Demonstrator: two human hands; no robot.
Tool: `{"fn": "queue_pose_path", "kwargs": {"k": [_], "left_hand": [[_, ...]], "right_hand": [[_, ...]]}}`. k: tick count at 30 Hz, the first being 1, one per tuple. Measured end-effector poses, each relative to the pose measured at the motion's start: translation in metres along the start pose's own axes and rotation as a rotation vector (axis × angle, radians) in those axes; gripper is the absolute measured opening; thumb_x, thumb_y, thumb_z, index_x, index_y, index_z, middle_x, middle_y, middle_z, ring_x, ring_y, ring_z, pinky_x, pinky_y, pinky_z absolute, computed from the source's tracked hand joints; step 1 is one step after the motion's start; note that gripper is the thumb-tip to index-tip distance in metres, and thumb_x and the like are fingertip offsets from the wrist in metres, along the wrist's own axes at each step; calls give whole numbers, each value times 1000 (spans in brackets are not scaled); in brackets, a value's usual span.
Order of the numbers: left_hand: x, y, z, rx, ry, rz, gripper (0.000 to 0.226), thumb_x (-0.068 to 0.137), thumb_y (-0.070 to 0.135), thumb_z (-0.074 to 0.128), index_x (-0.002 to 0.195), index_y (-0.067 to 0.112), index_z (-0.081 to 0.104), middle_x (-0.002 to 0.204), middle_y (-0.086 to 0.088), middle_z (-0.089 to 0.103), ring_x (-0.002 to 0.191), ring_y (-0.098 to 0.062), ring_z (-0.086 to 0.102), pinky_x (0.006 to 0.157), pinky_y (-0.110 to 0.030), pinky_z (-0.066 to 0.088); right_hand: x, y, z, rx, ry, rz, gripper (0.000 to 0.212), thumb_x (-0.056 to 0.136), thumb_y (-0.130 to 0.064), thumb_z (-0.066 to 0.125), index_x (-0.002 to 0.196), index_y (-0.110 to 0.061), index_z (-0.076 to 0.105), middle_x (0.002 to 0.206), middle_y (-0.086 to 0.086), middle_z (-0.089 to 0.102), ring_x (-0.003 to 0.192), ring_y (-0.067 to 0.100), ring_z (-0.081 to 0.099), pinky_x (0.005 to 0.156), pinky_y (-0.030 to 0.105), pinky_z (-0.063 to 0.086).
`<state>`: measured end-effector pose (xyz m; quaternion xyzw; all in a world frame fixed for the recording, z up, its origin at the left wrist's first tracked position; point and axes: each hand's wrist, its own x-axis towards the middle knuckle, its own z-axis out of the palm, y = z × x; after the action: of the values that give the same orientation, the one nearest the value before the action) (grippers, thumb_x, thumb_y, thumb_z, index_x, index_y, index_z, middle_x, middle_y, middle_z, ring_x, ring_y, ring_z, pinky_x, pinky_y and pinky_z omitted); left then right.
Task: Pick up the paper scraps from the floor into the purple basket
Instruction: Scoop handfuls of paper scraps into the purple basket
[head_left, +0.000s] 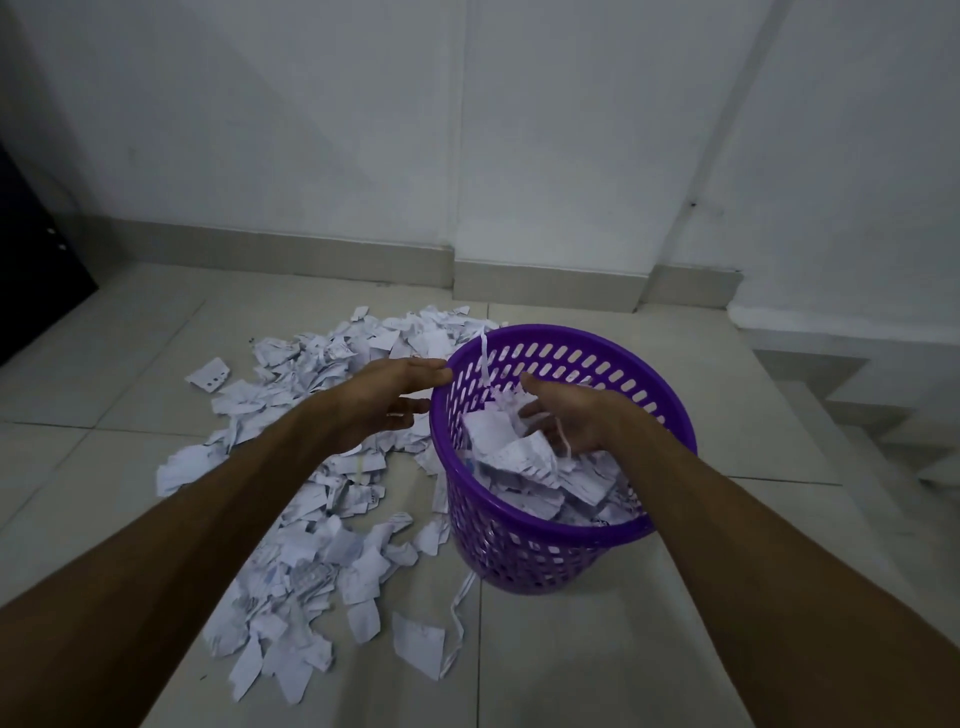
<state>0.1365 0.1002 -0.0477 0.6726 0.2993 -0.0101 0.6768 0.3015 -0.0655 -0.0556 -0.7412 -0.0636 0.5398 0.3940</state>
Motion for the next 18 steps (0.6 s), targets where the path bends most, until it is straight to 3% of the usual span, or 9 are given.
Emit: {"fn": "queue_pose_path", "kwargs": {"k": [2, 3, 5, 7, 11, 15, 18], "left_hand": [[-1, 1, 4, -7, 21, 28, 21, 91, 28, 62, 111, 30, 69, 105, 4, 74, 91, -14, 63, 78, -27, 45], [-2, 2, 6, -6, 35, 42, 20, 92, 26, 60, 109, 31, 69, 102, 4, 74, 89, -14, 63, 77, -26, 46], [-1, 6, 11, -6, 53, 60, 23, 91, 21, 58, 107, 32, 70, 100, 3, 74, 85, -13, 62, 76, -27, 47], [-2, 9, 16, -19, 67, 72, 27, 89, 17, 56, 108, 31, 70, 103, 0, 73, 85, -15, 61, 79, -28, 49], [-5, 11, 20, -47, 109, 63, 26, 89, 16, 56, 108, 24, 70, 103, -2, 71, 86, -16, 60, 79, -27, 50], [-7, 9, 17, -32, 107, 52, 25, 90, 17, 57, 110, 25, 70, 106, -5, 72, 87, -17, 60, 77, -27, 50], [-7, 9, 15, -44, 99, 48, 22, 91, 17, 58, 106, 27, 70, 100, -1, 72, 85, -15, 61, 76, -26, 49]], "right_hand": [[-3, -9, 2, -121, 138, -146, 47, 101, -38, 49, 123, 3, 56, 96, 13, 60, 67, 18, 53, 57, 28, 44], [-4, -12, 4, -194, 232, -252, 36, 100, -31, 54, 115, 1, 62, 94, 12, 64, 65, 19, 57, 54, 26, 47], [-2, -18, 8, -370, 415, -475, 17, 96, -25, 61, 99, -11, 70, 98, 10, 72, 74, 22, 68, 58, 28, 55], [-1, -22, 17, -508, 509, -596, 10, 89, -31, 70, 94, -23, 72, 101, 2, 74, 86, 20, 69, 76, 35, 58], [10, -22, 36, -560, 561, -621, 29, 87, -33, 72, 110, -16, 73, 107, 1, 73, 94, 16, 67, 89, 40, 55], [19, -22, 45, -508, 613, -633, 22, 92, -30, 66, 107, -15, 71, 103, 1, 72, 90, 17, 65, 87, 40, 56], [17, -25, 37, -553, 497, -581, 20, 91, -28, 68, 105, -14, 72, 100, 2, 71, 84, 18, 66, 79, 34, 56]]}}
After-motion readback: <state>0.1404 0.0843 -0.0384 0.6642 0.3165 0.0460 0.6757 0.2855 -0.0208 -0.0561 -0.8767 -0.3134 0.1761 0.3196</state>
